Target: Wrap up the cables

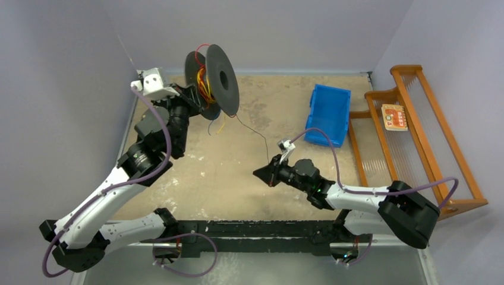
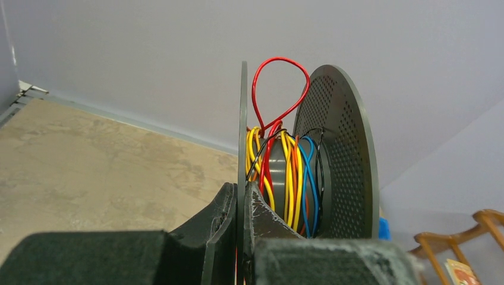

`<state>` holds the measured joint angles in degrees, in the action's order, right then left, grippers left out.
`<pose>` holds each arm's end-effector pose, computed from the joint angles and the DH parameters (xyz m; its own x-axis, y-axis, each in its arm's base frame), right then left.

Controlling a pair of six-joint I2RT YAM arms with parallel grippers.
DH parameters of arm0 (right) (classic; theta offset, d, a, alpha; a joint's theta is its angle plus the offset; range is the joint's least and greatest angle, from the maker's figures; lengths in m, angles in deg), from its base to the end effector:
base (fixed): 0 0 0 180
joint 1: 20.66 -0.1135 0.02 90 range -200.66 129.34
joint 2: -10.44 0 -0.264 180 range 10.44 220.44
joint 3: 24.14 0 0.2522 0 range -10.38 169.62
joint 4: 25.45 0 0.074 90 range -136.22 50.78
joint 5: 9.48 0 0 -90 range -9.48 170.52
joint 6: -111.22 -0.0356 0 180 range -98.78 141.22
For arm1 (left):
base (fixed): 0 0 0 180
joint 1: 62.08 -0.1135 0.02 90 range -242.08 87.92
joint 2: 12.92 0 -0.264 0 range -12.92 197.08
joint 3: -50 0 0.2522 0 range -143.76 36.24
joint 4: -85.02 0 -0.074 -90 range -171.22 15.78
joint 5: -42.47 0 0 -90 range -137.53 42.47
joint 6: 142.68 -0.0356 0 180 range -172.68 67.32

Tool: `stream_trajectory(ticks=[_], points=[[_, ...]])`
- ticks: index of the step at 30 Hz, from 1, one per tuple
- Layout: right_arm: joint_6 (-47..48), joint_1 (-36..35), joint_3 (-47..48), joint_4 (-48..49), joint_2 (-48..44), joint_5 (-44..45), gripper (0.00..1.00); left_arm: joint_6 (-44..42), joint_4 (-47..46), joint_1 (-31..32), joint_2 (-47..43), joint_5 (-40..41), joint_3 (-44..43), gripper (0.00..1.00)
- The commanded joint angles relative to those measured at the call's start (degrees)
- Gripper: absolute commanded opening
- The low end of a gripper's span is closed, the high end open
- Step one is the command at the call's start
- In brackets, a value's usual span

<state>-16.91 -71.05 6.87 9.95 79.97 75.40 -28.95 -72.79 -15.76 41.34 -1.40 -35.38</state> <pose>0.1469 0.1825 0.1978 -0.5362 0.3167 -0.7824 -0.6269 0.4714 0.6204 0.1423 -0.1119 0.4734 0.0944 -0.5027 -0.8593 0.0517 0.8645 -0.5000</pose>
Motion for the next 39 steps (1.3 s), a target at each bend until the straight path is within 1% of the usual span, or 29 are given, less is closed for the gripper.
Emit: stream_trajectory(ticks=[1,8,14,18,23,29,39], points=[[2.74,-3.21,0.42,-6.66,-1.0,1.25,0.0,-3.41,-10.97,0.26,2.16,3.85,-2.32,0.0],[2.89,-11.52,2.99,-11.62,0.89,4.97,0.0,-4.17,-12.07,-1.55,7.17,5.43,-5.14,0.0],[3.05,-19.15,6.91,-16.17,2.16,9.4,0.0,-1.71,-10.91,-7.18,11.29,3.06,-7.26,0.0],[4.41,-23.14,11.5,-21.97,2.24,13.18,0.0,-0.53,-10.27,-9.69,13.45,2.21,-7.11,0.0],[6.14,-25.9,16.79,-25.98,3.31,15.55,0.0,-0.07,-10.79,-10.21,15.13,2.38,-5.65,0.0],[8.65,-28.0,23.57,-31.17,3.4,16.92,0.0,-2.45,-9.61,-10.21,17.03,4.01,-4.44,0.0],[12.16,-29.06,32.5,-45.18,-3.38,22.37,0.0,-7.19,-7.91,-10.24,15.79,5.95,2.15,0.0]])
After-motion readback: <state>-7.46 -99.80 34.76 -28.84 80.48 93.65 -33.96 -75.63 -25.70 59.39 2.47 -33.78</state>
